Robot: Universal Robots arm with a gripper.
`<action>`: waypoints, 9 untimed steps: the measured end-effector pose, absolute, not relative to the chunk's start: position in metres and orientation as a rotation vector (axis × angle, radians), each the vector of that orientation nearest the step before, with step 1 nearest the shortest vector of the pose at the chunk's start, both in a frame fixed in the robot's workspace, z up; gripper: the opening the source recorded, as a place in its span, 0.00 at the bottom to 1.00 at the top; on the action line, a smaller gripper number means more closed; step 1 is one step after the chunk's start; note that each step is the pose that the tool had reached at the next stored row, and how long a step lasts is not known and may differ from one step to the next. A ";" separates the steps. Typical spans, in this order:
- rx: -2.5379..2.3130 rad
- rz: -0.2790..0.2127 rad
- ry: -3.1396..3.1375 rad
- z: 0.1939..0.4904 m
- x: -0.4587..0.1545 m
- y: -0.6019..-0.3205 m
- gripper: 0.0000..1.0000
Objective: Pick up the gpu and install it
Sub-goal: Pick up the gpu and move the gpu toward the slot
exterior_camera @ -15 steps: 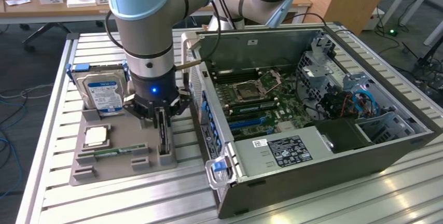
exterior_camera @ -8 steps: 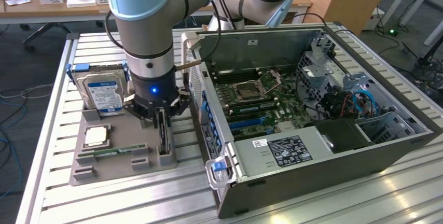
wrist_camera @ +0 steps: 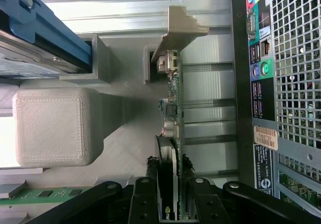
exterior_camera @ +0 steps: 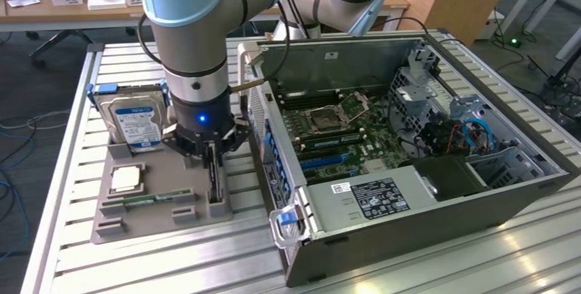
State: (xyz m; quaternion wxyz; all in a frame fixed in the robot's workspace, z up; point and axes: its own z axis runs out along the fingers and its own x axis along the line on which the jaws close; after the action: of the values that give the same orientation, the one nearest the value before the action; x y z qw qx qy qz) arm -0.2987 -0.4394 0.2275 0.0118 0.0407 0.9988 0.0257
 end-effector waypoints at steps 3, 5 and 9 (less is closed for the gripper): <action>0.127 0.080 3.114 0.228 -0.299 -0.439 0.26; 0.127 0.080 3.114 0.227 -0.299 -0.439 0.26; 0.127 0.080 3.114 0.227 -0.299 -0.439 0.26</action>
State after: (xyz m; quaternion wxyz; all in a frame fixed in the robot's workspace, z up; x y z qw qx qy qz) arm -0.2987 -0.4394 0.2275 0.0119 0.0408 0.9988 0.0256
